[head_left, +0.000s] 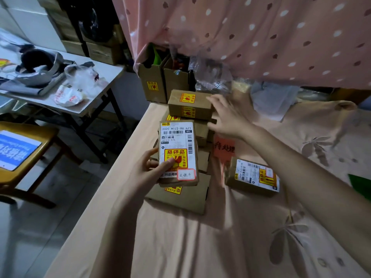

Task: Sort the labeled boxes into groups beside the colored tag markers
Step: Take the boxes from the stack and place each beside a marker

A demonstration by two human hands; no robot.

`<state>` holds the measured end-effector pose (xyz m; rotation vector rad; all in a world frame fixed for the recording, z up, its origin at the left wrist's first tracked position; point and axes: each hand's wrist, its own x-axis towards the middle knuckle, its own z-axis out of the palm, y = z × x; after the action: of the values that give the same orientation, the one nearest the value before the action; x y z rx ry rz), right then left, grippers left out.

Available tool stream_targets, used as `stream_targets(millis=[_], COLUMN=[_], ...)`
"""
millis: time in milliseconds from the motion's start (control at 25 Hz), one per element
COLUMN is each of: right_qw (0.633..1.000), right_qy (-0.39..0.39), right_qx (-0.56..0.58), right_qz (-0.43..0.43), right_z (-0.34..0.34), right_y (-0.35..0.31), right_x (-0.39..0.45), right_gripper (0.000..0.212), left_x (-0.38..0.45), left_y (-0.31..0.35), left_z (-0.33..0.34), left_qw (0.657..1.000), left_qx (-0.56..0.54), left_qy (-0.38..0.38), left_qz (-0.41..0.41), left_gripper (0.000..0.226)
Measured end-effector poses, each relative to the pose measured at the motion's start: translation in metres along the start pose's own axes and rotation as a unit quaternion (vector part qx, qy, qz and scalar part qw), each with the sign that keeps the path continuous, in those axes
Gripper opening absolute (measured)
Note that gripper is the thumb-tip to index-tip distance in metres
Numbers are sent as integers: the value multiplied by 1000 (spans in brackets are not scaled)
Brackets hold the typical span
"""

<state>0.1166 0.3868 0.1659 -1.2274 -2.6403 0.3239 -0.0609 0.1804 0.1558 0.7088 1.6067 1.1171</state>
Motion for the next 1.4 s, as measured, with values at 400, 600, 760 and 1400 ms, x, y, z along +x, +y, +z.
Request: stream_targets(millis=[400,600,760,1400], right_qw=[976,983,979,713], right_qy=[-166,-106,-140,-1], right_qx=[-135,-141,-141,674], right_qz=[42,43,54,193], right_z=[29,23,24,-16], right_y=[10,17,20,29], right_x=[101,115,125,-46], right_gripper=[103,96,105,43], left_x=[11,15,20,17], left_y=[-25,-32,-32,-15], left_z=[-19,-27,-25,5], left_qw=[999,998,998,997], left_qx=[-48,-58,-52,-60], left_qy=[13,22,26,44], left_qz=[15,-7,-2,35], left_gripper=[53,55,61,49])
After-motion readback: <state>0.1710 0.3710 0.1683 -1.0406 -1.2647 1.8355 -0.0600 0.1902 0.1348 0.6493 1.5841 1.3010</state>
